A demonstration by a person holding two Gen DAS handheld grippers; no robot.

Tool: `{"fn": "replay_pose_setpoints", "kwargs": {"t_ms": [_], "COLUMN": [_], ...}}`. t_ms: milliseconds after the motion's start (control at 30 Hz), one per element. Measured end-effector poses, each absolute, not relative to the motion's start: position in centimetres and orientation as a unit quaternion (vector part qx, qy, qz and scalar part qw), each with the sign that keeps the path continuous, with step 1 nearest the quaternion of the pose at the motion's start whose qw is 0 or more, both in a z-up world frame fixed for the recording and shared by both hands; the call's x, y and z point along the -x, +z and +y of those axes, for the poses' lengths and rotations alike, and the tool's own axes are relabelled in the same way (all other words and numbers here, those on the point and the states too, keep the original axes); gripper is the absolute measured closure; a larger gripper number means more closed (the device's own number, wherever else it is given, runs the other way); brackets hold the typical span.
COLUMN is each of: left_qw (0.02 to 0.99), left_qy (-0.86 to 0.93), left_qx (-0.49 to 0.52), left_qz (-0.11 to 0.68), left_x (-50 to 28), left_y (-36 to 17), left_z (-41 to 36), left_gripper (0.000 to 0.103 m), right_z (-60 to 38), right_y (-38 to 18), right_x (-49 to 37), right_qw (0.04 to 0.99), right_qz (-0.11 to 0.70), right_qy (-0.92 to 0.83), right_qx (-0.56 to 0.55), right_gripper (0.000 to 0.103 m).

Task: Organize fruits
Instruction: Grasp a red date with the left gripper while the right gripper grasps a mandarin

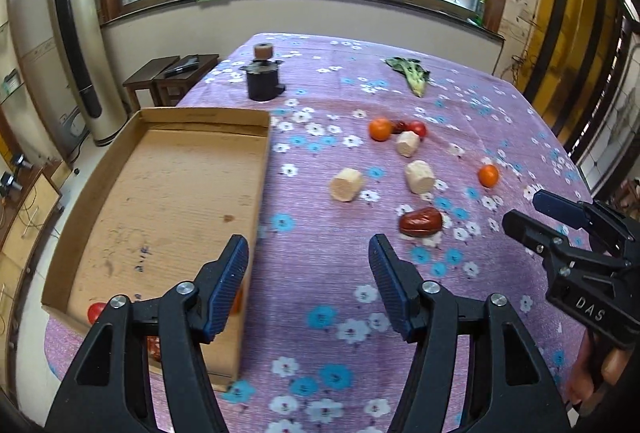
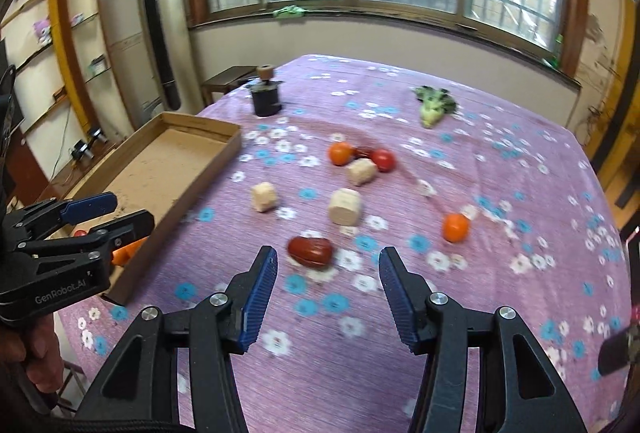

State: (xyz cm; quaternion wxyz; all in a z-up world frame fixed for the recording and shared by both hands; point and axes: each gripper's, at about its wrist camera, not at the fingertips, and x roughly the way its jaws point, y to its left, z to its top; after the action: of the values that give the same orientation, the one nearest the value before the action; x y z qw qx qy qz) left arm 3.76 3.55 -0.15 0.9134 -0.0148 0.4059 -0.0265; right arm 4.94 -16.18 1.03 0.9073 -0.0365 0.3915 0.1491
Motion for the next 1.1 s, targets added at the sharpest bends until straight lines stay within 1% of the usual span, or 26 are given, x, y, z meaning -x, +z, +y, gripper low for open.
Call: {"fn": "replay_pose_setpoints", "kwargs": {"t_ms": [400,733,933,1100], "left_qw": [0.902,0.887,0.880,0.871], "left_qy": [-0.066,-0.098,-0.100,-0.094], "left_qx": [-0.011,-0.016,-0.012,-0.010], "left_qz": [0.427,0.451,0.465,0.483], "left_x": [-4.1,-6.3,-8.8,-10.9], "left_y": [-1.4,-3.1,-4.7,-6.6], "left_z": [-1.1,-5.0,-6.6,-7.3], "left_gripper": [0.039,0.040,0.040,0.040], "right_z": [-21.9,-25.4,-26.8,-27.2], "right_y": [-0.5,-2.1,-3.4,-4.9], "right_x": [-4.4,-5.4,-7.7,-11.4], "right_qw": [0.908,0.903,0.897,0.890], "right_qz": [0.404,0.419,0.430,0.441], "right_qy": [0.111,0.091,0.088,0.097], "right_qx": [0.003,-0.026,-0.045,-0.058], "right_gripper": [0.048,0.048,0.048,0.049]}}
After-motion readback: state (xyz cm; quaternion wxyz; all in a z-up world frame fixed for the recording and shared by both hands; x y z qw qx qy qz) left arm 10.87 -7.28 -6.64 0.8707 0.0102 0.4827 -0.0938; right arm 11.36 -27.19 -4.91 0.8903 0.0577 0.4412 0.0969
